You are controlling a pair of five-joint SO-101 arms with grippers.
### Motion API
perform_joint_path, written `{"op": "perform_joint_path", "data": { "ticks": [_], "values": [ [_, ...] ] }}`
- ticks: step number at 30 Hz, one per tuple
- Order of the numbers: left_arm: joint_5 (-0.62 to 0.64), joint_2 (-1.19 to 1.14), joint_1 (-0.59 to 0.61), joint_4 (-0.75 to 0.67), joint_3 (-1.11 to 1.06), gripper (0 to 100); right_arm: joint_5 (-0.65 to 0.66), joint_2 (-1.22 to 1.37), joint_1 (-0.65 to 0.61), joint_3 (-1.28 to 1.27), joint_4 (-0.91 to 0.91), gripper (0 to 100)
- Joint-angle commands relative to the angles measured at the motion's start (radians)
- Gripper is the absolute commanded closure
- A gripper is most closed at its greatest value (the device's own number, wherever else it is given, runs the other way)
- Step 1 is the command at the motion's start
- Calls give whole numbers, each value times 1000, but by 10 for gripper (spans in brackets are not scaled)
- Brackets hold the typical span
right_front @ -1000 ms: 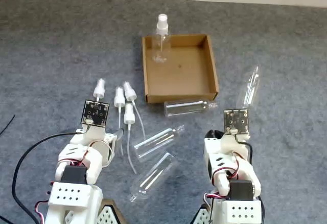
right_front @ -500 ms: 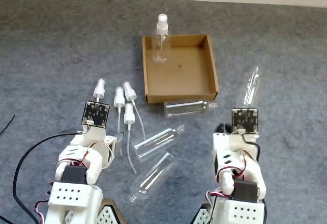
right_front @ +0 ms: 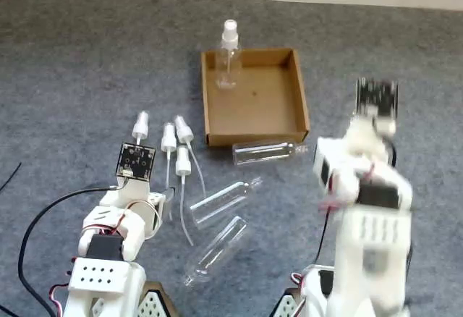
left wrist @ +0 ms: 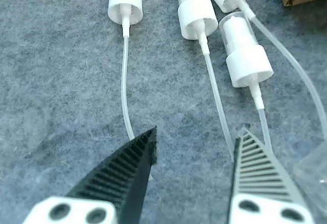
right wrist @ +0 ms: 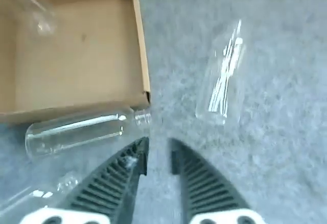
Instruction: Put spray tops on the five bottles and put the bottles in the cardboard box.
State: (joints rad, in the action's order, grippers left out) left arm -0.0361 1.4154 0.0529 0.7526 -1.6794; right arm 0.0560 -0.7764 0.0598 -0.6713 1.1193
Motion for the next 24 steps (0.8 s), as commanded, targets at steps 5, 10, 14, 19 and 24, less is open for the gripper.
{"op": "perform_joint_path", "data": {
  "ticks": [5, 10, 14, 19, 24],
  "values": [
    [9, 8, 8, 3, -25, 779, 97, 664, 125, 688, 262, 754],
    [8, 8, 8, 3, -25, 779, 193, 970, 202, 986, 280, 749],
    [8, 8, 8, 5, -25, 779, 238, 1136, 203, 1150, 282, 749],
    [8, 8, 8, 5, -25, 779, 241, 1307, 216, 1288, 271, 748],
    [8, 8, 8, 5, -25, 779, 241, 1512, 214, 1471, 271, 748]
  ]
}}
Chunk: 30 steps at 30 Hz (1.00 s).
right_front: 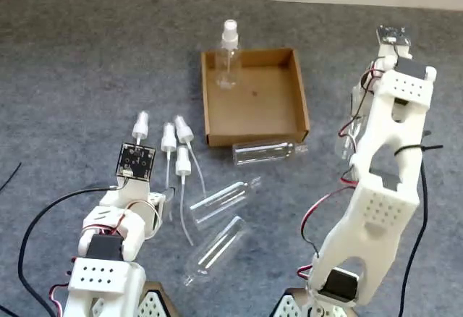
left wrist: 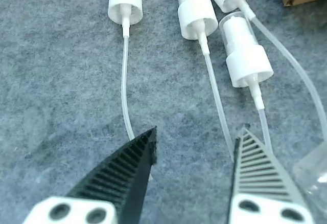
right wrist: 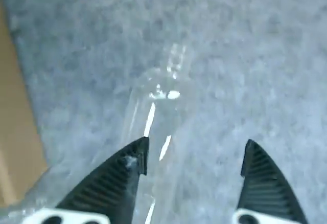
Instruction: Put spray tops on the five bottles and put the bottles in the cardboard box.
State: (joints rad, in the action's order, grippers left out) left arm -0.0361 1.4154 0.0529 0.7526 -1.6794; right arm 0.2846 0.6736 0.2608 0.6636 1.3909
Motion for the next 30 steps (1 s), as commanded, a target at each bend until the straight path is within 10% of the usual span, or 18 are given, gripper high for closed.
{"op": "perform_joint_path", "data": {
  "ticks": [1, 9, 15, 20, 30],
  "values": [
    [8, 8, 8, 5, -25, 779, 12, 105, 12, 182, -1, 749],
    [8, 8, 8, 5, -25, 779, 11, 409, 21, 481, 71, 769],
    [8, 8, 8, 5, -25, 779, 14, 518, 53, 740, 271, 973],
    [8, 8, 10, 5, -25, 779, 207, 547, 73, 967, 377, 989],
    [8, 8, 10, 5, -25, 779, 232, 305, 185, 552, 378, 989]
  ]
}}
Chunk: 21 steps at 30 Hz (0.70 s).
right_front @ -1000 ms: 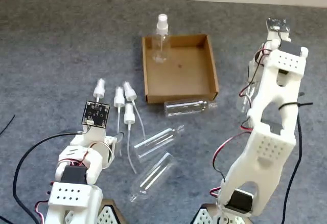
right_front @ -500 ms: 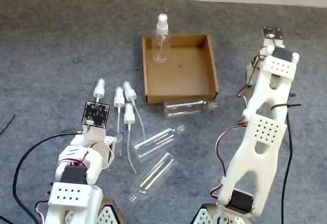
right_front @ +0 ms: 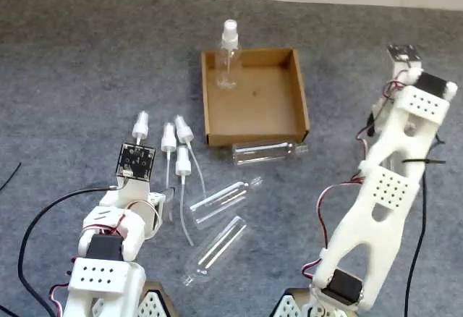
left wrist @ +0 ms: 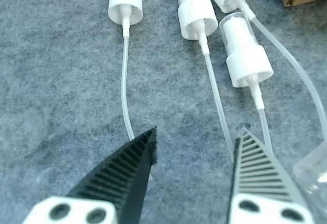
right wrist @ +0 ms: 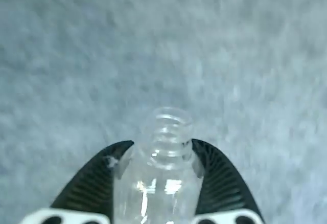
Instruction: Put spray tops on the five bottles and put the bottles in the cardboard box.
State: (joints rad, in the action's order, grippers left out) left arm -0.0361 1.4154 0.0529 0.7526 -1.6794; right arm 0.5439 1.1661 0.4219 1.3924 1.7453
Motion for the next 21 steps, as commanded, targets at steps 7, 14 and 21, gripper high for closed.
{"op": "perform_joint_path", "data": {
  "ticks": [7, 14, 21],
  "values": [
    [8, 8, 10, 5, -25, 779, 157, -657, 18, -897, -77, 991],
    [8, 8, 10, 5, -25, 779, 201, -1116, 15, -1791, -742, 989],
    [8, 8, 10, 5, -25, 779, 198, -1242, -21, -2075, -900, 865]
  ]
}}
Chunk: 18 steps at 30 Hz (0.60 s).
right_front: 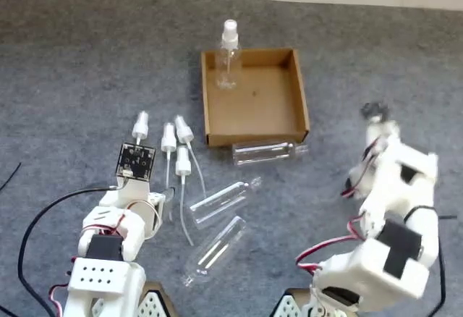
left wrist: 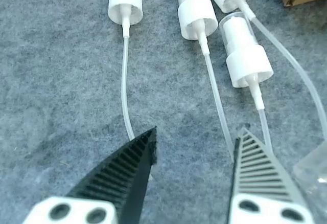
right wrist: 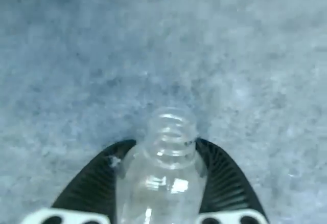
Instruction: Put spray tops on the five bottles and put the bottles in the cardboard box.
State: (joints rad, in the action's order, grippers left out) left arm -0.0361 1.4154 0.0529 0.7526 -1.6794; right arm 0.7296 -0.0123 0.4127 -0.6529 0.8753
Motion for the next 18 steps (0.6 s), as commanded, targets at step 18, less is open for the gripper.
{"op": "perform_joint_path", "data": {
  "ticks": [18],
  "values": [
    [8, 8, 10, 5, -25, 779, -60, -73, -22, 56, 156, 771]
  ]
}}
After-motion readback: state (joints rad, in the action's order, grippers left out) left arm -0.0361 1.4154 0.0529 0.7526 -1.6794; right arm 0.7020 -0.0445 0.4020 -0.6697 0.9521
